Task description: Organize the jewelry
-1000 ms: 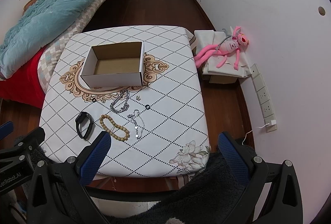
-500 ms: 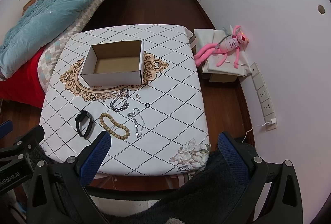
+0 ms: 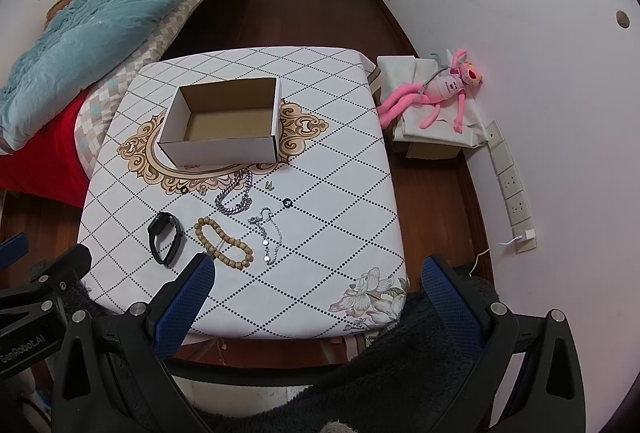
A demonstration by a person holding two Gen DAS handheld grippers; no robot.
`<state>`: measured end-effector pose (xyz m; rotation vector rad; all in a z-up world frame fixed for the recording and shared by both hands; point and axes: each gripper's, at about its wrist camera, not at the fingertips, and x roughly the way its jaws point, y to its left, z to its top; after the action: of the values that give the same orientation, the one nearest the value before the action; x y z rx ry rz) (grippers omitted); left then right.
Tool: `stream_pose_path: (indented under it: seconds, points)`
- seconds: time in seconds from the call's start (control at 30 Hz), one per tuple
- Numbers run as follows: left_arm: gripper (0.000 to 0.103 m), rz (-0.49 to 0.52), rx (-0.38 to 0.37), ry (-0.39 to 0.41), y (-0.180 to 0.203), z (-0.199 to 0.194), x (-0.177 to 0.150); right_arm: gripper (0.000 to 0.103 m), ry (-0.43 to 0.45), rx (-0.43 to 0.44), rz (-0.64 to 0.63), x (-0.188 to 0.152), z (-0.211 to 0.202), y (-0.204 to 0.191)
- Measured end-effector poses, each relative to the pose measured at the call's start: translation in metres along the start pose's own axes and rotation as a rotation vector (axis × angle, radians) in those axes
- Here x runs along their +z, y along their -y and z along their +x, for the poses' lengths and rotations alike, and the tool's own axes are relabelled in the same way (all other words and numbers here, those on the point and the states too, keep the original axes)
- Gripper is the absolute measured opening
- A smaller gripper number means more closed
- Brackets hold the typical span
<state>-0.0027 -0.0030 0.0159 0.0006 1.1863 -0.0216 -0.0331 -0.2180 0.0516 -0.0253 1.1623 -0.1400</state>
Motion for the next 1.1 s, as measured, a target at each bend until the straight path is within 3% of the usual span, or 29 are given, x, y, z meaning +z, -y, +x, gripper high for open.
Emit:
stream_pose_path:
  seconds: [0.83,1.1]
  points:
    - [0.103,-0.011,0.018,0.029,-0.003,0.008,0.008,0.103,0.002,0.015,0.017,0.008,0.001,-0.001]
    - [0.102,-0.048,0.067,-0.008,-0.028,0.063,0.024,0.1,-0.064,0.045,0.045,0.027,0.058,-0.003]
